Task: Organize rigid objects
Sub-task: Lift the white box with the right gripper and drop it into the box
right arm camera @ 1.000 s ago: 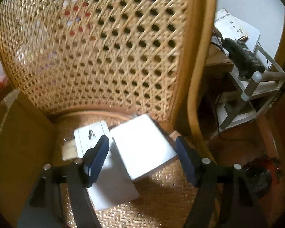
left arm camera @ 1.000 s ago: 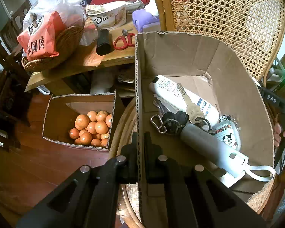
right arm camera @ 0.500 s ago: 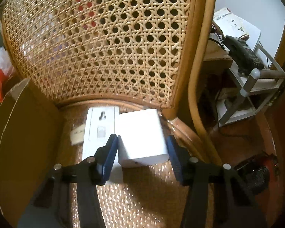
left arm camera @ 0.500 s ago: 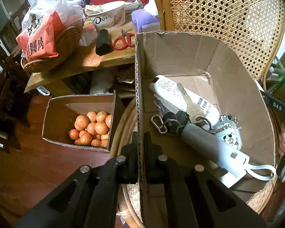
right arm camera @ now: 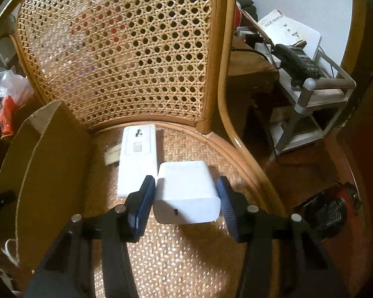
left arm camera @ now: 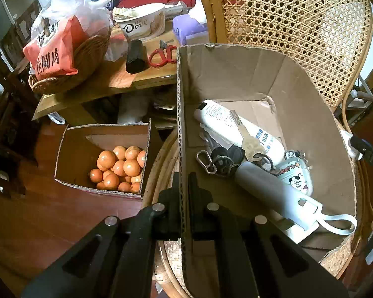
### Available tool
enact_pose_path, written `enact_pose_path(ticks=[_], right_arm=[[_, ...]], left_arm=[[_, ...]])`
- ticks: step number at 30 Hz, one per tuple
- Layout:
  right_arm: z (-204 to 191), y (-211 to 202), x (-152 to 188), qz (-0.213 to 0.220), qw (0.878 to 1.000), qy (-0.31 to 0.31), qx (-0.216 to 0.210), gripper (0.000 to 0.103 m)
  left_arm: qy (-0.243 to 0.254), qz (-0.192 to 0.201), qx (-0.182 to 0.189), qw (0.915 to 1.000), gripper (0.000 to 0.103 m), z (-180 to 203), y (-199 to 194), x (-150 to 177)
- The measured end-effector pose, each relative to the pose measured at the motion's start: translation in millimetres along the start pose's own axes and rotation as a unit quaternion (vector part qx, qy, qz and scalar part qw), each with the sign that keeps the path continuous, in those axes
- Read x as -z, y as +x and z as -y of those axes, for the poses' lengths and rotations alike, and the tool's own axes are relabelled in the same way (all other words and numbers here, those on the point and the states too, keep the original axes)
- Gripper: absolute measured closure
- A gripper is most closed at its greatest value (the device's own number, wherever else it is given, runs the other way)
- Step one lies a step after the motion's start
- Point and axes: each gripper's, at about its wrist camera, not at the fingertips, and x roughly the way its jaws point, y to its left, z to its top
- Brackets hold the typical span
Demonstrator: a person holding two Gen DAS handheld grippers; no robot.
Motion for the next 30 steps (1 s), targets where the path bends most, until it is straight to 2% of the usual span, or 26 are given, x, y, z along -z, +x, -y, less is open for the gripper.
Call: enact_pose_path(ticks=[5, 9, 14, 22, 27, 30], right_arm=[[-4, -14, 5, 0.011, 1.000, 0.017, 0.008, 0.048], [-2, -31, 2, 0.027, 0.999, 0.043, -0.012, 0.048], [-29, -57, -5, 0.065, 0.998, 0.007, -0.021, 0.048], [-101, -97, -9, 0.111, 0.987, -0.044, -0.108, 0.048], [-143, -107, -2, 0.115, 0.977, -0.095, -0.152, 0.048], [-165, -103, 9, 0.104, 0.973, -0.145, -0.148, 0.048]], left_arm=[[-0.001, 0.000, 0.002, 1.0000, 0.099, -1, 0, 0], [0.000, 0.001, 0.003, 1.0000, 0.100, -1, 0, 0], [0.002, 0.004, -0.001, 1.0000, 0.100, 0, 0, -1], [0.004, 0.007, -0.005, 1.0000, 0.100, 3, -1, -1], [0.005, 0.008, -0.004, 0.9999, 0.100, 3, -1, 0], [0.012, 0.010, -0.004, 0.9999, 0.100, 4, -1, 1]])
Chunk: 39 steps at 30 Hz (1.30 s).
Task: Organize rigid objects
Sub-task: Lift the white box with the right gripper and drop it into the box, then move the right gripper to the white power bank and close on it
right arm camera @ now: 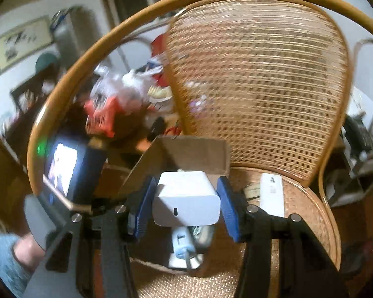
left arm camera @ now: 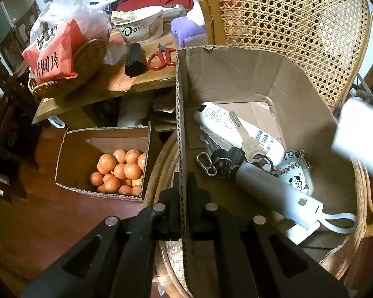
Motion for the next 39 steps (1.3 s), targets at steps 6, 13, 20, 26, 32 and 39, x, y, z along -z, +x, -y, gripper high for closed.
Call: enact_pose_path(ticks=[6, 13, 20, 26, 32, 39], right_arm=[[-19, 18, 21, -0.033, 0.998, -0.059, 0.015, 0.049], [-29, 35, 39, -0.064, 0.992, -0.108, 0.031, 0.054], [-28, 22, 30, -0.028, 0.991, -0.126, 0.037, 0.056], [8, 13, 21, -0.024, 0.996, -0.072, 0.044, 0.025], [47, 12, 20, -0.025, 0.995, -0.050, 0.078, 0.005], [97, 18, 21, -0.033, 0.993, 0.007, 0.113, 0.004]], left_arm=[[-0.001, 0.000, 0.000, 1.0000, 0.100, 0, 0, 1], [-0.004, 0.001, -0.001, 1.0000, 0.100, 0, -2, 0], [0.000, 0.002, -0.001, 1.0000, 0.100, -2, -2, -1], [0.001, 0.002, -0.001, 1.0000, 0.100, -2, -2, 0], [0.002, 0.003, -0.005, 1.0000, 0.100, -3, -1, 0], [0.003, 0.002, -0.009, 1.0000, 0.100, -1, -1, -1]])
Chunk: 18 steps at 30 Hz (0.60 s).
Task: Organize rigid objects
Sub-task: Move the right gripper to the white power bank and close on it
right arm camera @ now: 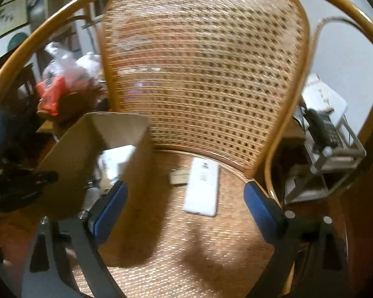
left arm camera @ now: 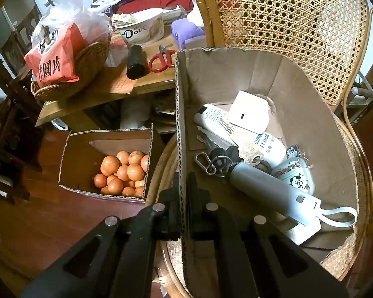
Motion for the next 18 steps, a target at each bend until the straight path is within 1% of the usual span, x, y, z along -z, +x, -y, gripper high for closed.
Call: enact_pose_path(ticks=[3, 8, 14, 18], right_arm=[[20, 13, 2, -0.009, 0.999, 0.029, 0.016, 0.004], [43, 32, 4, -0.022, 0.998, 0.063, 0.017, 0.004], [60, 57, 3, -0.032, 0.994, 0.102, 0.004, 0.004], [62, 77, 5, -0.049, 0.992, 0.114, -0.004, 0.004]], left_arm=[[0.001, -0.001, -0.002, 1.0000, 0.099, 1, -1, 0], [0.001, -0.001, -0.003, 1.0000, 0.099, 0, -1, 0], [0.003, -0.001, -0.009, 1.0000, 0.099, 2, 0, 0], [0.004, -0.001, -0.009, 1.0000, 0.099, 3, 0, 0]])
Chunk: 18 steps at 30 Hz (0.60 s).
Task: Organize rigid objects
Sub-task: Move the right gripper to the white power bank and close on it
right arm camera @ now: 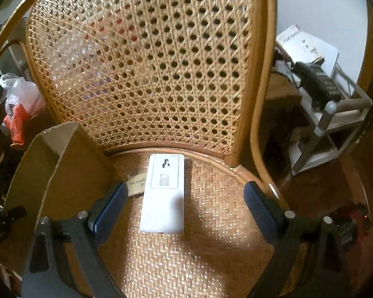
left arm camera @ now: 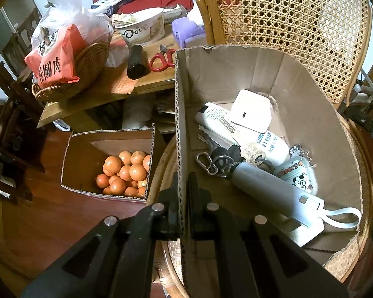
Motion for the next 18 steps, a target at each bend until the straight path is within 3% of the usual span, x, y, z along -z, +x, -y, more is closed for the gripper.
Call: enact_pose_path(ticks=[8, 13, 15, 18], right_arm=[[-11, 35, 5, -0.024, 1.000, 0.002, -0.011, 0.004], [-16, 51, 12, -0.035, 0.999, 0.010, 0.005, 0.006], [-12, 56, 13, -0.039, 0.999, 0.022, 0.016, 0.018], [-10, 53, 16, -0.035, 0.999, 0.028, 0.017, 0.027]], left_arm=[[0.002, 0.000, -0.002, 1.0000, 0.098, 0, 2, 0], [0.002, -0.002, -0.004, 1.0000, 0.098, 1, 2, -1], [0.003, -0.001, -0.006, 1.0000, 0.098, 1, 3, 0], [0.002, -0.002, -0.006, 1.0000, 0.098, 0, 3, -1]])
